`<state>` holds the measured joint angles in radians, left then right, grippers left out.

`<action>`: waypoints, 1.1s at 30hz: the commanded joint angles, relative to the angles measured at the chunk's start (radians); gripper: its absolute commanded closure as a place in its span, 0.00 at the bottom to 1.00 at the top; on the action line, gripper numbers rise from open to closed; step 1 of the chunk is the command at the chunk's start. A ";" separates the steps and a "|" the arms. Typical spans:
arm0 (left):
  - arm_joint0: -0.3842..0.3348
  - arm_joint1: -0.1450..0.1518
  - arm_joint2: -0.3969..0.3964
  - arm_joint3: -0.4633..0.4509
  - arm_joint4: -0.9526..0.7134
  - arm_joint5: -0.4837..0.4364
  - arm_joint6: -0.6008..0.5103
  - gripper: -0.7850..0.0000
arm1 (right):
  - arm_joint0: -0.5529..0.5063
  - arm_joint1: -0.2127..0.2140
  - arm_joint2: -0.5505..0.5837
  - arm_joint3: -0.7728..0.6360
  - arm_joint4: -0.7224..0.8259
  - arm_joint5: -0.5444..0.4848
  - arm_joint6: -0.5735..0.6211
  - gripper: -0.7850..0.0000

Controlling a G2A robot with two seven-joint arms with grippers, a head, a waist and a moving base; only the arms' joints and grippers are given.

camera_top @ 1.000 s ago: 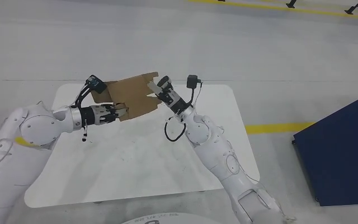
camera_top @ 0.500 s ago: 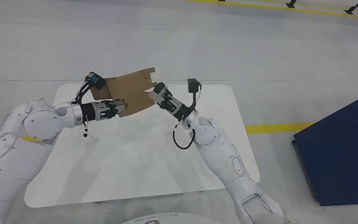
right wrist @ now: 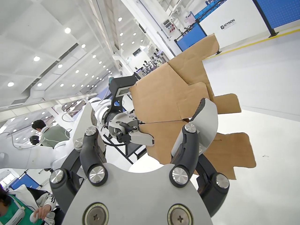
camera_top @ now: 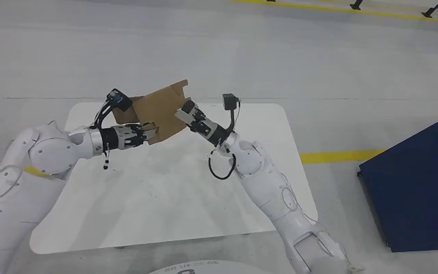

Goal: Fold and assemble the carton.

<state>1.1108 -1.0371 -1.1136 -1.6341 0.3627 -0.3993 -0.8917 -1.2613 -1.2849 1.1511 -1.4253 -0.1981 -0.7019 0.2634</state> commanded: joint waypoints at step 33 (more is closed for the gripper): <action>0.045 0.021 -0.047 -0.067 -0.003 -0.040 0.027 1.00 | 0.067 0.003 0.010 0.052 0.357 0.118 0.228 0.24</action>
<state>1.1558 -1.0162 -1.1603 -1.6995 0.3596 -0.4398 -0.8648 -1.1992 -1.2810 1.1641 -1.3773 0.1369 -0.5905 0.4732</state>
